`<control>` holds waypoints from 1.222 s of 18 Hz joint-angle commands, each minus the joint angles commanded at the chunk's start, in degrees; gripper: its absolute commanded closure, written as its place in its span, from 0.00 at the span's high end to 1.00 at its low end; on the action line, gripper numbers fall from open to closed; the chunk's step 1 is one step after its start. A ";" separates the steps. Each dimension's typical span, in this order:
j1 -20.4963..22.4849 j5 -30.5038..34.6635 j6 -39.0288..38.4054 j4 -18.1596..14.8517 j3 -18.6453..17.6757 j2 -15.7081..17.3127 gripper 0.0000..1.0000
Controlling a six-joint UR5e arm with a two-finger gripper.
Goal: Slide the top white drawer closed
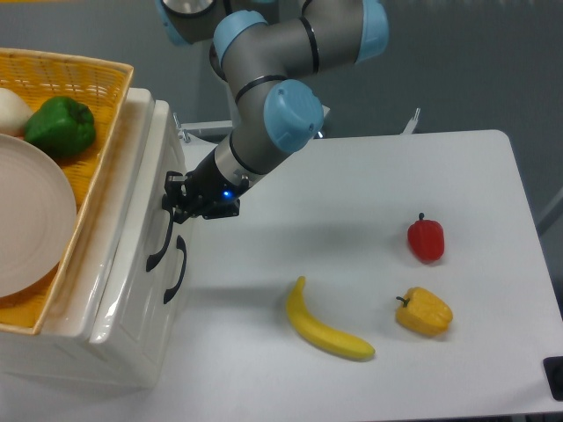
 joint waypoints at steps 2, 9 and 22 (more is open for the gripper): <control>-0.26 0.00 -0.44 0.00 0.17 0.00 0.04; 0.09 0.35 -0.09 0.26 0.26 -0.18 0.04; 14.04 9.66 10.18 -0.26 2.37 2.11 0.10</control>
